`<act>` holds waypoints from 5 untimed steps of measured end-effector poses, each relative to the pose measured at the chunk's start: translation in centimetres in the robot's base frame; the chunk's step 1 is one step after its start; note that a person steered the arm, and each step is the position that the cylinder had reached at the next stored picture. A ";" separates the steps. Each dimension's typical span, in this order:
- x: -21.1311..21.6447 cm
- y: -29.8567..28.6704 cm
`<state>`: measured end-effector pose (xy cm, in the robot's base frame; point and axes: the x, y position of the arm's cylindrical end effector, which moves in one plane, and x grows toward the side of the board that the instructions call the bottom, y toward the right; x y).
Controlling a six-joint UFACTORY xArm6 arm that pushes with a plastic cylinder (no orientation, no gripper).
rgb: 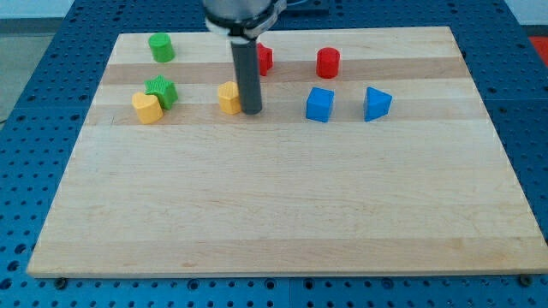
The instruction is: Move the red star diagonally to the red circle
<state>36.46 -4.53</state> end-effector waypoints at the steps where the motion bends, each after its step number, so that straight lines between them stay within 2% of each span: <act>1: -2.1 -0.8; 2: 0.8 3.8; 5: -8.7 -1.4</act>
<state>27.73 -5.94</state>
